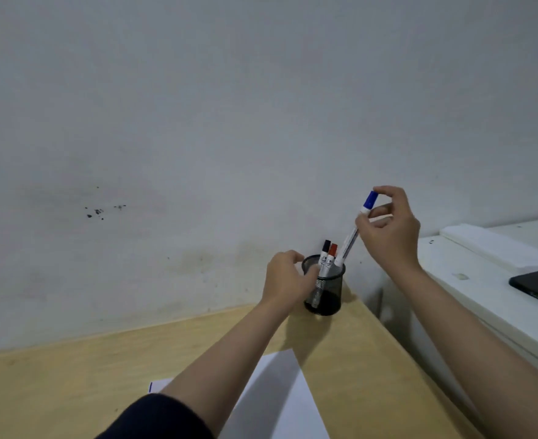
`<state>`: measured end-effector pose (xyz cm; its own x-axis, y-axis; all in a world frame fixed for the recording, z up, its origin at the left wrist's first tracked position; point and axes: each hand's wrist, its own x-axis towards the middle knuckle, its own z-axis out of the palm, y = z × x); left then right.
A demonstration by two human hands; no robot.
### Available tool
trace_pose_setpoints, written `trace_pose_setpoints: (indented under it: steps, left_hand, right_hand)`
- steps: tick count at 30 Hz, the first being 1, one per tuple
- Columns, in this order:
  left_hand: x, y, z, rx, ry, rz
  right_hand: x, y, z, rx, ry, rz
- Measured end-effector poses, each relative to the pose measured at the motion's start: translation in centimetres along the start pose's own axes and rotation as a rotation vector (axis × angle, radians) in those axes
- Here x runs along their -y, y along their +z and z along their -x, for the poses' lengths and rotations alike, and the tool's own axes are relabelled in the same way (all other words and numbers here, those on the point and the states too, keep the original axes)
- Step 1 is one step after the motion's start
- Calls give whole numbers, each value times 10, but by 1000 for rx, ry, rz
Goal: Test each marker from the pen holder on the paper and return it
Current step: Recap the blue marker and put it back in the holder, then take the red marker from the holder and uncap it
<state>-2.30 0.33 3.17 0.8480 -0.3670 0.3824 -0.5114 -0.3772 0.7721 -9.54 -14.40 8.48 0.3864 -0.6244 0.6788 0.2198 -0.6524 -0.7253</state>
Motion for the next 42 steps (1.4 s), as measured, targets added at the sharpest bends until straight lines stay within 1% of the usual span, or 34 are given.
trace_pose_setpoints:
  steps: [3, 7, 12, 17, 21, 25, 27, 30, 33, 35, 37, 38, 40, 42]
  left_hand:
    - [6, 20, -11, 18, 37, -63]
    - [20, 37, -21, 43, 67, -112]
    - [34, 46, -27, -28, 59, -24]
    - [38, 48, -28, -77, 39, 50]
    - [39, 49, -29, -92, 51, 44]
    - [37, 48, -30, -74, 64, 2]
    - [36, 46, -30, -50, 71, -23]
    - [33, 41, -26, 6, 74, -64]
    - [25, 29, -19, -22, -21, 69]
    - [16, 14, -8, -3, -167, 252]
    - [2, -5, 6, 126, -411, 557]
    - [-3, -16, 14, 204, -505, 694]
    - [-9, -35, 28, 311, -580, 866]
    - [-14, -53, 46, 339, -609, 983]
  right_hand:
    - [-26, 17, -7, 30, 80, 45]
    - [-58, 36, 1, 179, 177, 131]
    - [-84, 50, 7, 383, 275, 282]
    - [-92, 67, -2, 381, 163, 514]
    - [-85, 77, -11, 304, 133, 646]
    - [-83, 83, -13, 363, 141, 781]
    - [-79, 83, -13, 377, 158, 759]
    - [-63, 76, -9, 378, 182, 597]
    - [-38, 58, 2, 396, 188, 340]
    - [-16, 42, 16, 390, 133, 166]
    - [7, 25, 37, 379, 44, 42]
    - [16, 19, 49, 381, 3, 10]
    - [29, 9, 73, 405, -61, -12]
    - [40, 2, 97, 432, -115, -30]
